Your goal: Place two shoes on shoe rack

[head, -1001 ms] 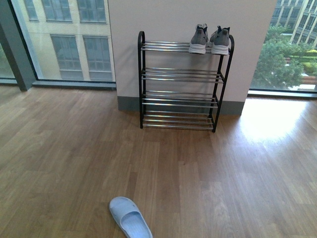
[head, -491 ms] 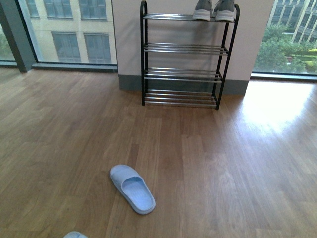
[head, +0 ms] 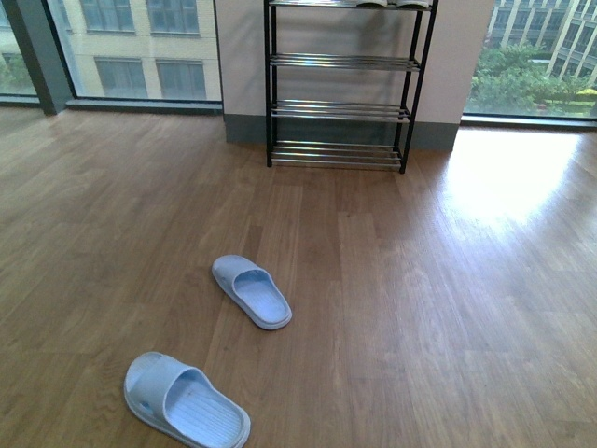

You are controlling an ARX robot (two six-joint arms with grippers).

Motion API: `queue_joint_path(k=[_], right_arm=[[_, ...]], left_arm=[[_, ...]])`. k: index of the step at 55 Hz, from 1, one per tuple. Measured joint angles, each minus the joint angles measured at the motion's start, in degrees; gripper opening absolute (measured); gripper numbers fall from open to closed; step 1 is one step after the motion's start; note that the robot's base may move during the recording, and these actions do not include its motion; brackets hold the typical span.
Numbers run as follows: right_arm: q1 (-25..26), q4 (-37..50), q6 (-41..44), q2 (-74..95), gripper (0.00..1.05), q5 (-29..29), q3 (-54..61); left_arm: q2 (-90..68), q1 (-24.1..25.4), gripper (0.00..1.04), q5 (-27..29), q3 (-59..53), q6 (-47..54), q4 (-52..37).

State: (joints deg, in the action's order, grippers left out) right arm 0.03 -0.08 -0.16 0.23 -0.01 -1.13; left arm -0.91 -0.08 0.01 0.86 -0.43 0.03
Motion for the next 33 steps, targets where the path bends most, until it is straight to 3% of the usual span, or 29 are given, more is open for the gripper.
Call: queue_joint_path(k=[33], right_arm=[[0.0, 0.0, 0.0, 0.0, 0.95, -0.2, 0.0]], left_arm=[[0.0, 0.0, 0.95, 0.0, 0.0, 0.0, 0.0]])
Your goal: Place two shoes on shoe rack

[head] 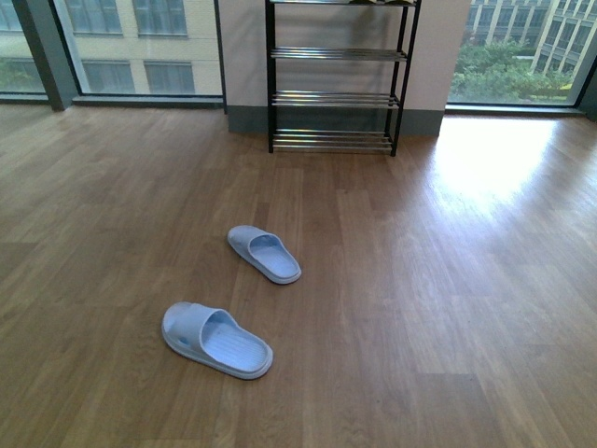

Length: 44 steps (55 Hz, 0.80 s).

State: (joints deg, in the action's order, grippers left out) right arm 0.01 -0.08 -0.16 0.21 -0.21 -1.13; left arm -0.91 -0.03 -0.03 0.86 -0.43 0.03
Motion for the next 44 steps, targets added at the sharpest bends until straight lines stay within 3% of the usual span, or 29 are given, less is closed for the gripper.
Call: queue_joint_path(k=[44], right_arm=[[0.0, 0.0, 0.0, 0.0, 0.95, 0.2, 0.0]], left_arm=[[0.0, -0.1, 0.95, 0.2, 0.0, 0.0, 0.0]])
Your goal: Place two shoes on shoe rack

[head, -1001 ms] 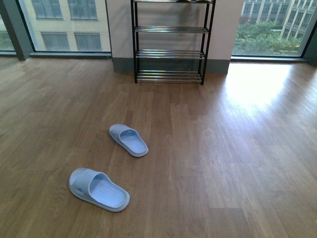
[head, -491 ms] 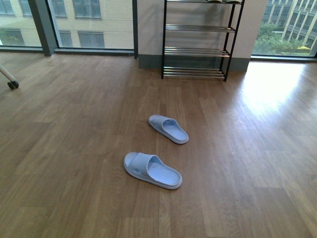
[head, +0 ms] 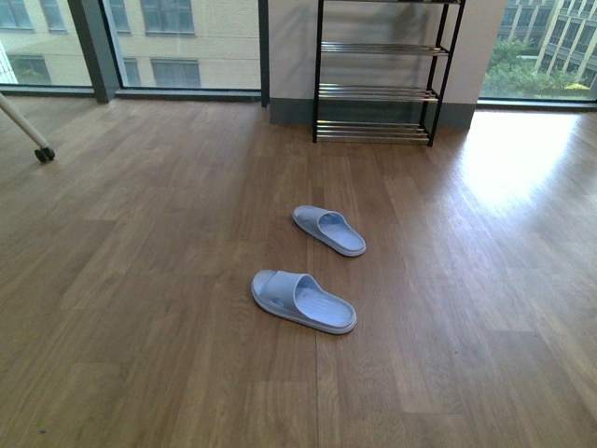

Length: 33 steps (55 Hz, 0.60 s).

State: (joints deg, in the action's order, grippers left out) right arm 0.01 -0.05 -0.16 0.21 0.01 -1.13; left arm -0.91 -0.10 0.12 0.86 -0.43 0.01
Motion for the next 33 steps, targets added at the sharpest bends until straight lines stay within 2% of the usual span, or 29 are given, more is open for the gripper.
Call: queue_joint_path(k=[33], right_arm=[[0.0, 0.0, 0.0, 0.0, 0.95, 0.0, 0.0]], left_arm=[[0.0, 0.0, 0.95, 0.0, 0.0, 0.0, 0.0]])
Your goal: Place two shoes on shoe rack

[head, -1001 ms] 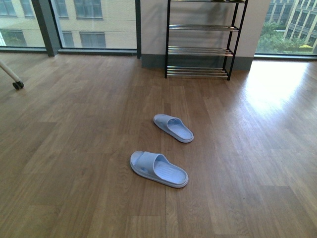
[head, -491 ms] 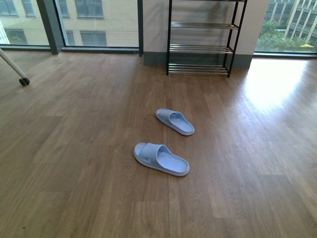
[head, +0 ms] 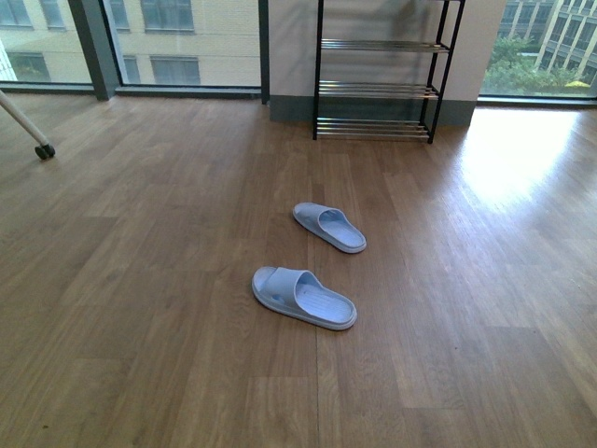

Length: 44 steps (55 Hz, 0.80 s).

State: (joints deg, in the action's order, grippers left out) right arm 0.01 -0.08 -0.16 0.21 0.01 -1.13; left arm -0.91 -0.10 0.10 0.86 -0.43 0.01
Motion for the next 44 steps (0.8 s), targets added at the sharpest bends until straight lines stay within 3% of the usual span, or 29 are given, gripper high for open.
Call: queue_joint_path(k=[44], right_arm=[[0.0, 0.0, 0.0, 0.0, 0.95, 0.0, 0.0]], left_arm=[[0.0, 0.1, 0.95, -0.1, 0.0, 0.0, 0.0]])
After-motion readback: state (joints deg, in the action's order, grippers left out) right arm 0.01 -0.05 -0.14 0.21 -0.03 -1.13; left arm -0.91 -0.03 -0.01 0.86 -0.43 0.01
